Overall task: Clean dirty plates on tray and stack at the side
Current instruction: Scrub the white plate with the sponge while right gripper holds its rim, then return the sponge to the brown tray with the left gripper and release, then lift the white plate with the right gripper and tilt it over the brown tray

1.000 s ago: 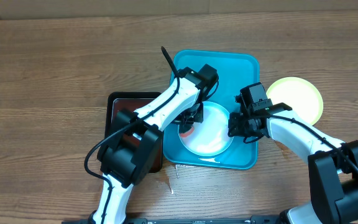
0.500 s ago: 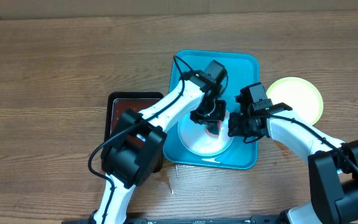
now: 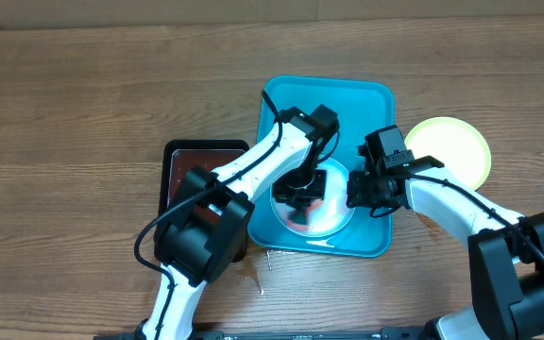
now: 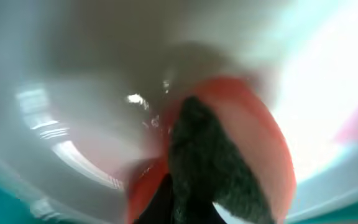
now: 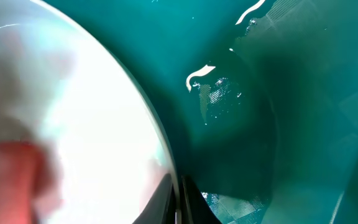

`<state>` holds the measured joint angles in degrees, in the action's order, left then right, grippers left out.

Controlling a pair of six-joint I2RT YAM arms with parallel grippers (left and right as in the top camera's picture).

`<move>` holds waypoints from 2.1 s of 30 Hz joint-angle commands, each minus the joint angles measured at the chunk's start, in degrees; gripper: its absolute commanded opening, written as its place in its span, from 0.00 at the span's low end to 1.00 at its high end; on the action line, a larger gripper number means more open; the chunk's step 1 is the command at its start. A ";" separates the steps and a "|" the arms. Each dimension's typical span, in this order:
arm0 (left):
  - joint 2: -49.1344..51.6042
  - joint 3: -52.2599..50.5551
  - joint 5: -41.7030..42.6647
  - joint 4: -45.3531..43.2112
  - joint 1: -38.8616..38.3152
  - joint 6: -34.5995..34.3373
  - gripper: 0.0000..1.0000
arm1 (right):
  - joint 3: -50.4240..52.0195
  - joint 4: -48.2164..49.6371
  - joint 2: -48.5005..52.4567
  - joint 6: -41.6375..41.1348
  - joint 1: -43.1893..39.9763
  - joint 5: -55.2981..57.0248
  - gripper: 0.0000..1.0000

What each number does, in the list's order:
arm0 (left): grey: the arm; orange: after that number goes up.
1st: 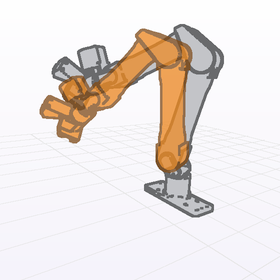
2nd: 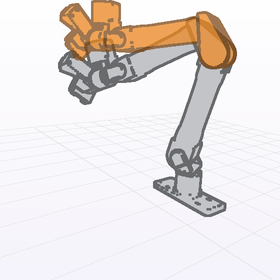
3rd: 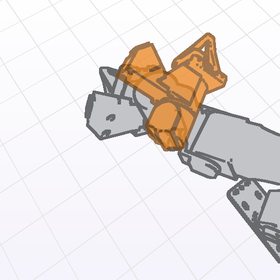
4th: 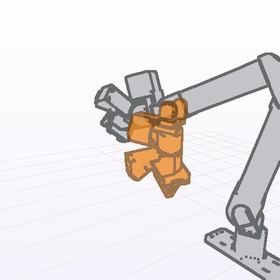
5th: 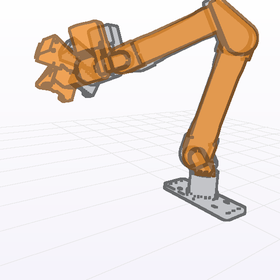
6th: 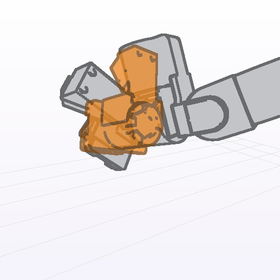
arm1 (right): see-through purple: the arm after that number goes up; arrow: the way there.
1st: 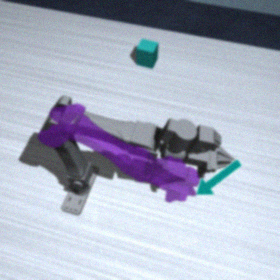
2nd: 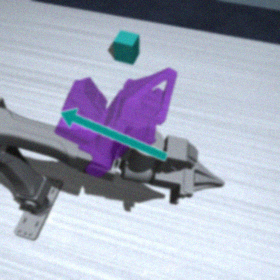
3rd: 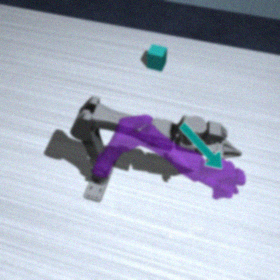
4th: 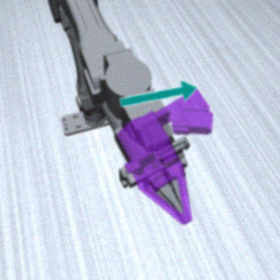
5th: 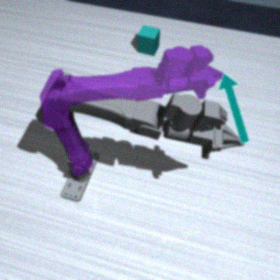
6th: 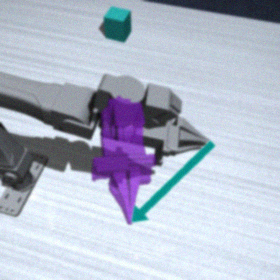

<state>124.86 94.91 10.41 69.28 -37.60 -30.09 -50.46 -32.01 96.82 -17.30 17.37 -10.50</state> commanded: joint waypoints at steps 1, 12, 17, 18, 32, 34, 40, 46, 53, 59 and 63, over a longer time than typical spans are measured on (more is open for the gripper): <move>1.03 0.70 -17.07 2.86 0.63 -4.48 0.04 | 0.52 -0.83 1.44 0.13 0.31 1.25 0.04; -2.43 1.01 -22.01 5.73 1.60 -7.67 0.05 | 0.52 -0.85 1.44 0.15 0.31 1.27 0.04; -12.24 1.01 -17.40 5.29 3.26 -6.29 0.04 | 0.52 -0.87 1.44 0.15 0.31 1.27 0.04; -14.71 1.01 -16.44 5.31 3.85 -5.53 0.04 | 0.52 -0.87 1.44 0.15 0.31 1.25 0.04; -34.03 -2.75 -25.44 11.74 20.83 -0.98 0.04 | 0.52 -0.79 1.44 0.15 0.31 1.49 0.04; -33.94 -7.48 -24.74 8.98 22.43 -0.98 0.04 | 0.52 -0.81 1.44 -0.44 0.31 2.10 0.04; -32.54 -25.22 -14.82 -5.99 24.20 0.63 0.04 | 0.50 -0.92 1.44 -3.74 0.31 3.37 0.04; -31.21 -32.94 -13.55 -12.63 24.20 0.31 0.05 | -0.44 -3.52 0.66 -3.28 0.31 3.43 0.04; -33.62 -28.17 -12.76 -9.35 25.00 0.35 0.45 | -8.26 -14.12 -4.07 -1.86 0.44 7.37 0.04; -36.30 -19.32 -11.80 -3.26 28.35 1.64 0.61 | -19.87 -25.18 -5.18 2.84 3.82 12.63 0.04; -38.23 -11.85 -11.78 1.25 31.91 1.81 0.85 | -27.15 -28.37 -5.18 4.61 8.87 17.38 0.04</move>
<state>89.62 76.93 -1.80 68.49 -8.49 -29.34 -71.59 -59.66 93.47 -15.70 22.04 1.54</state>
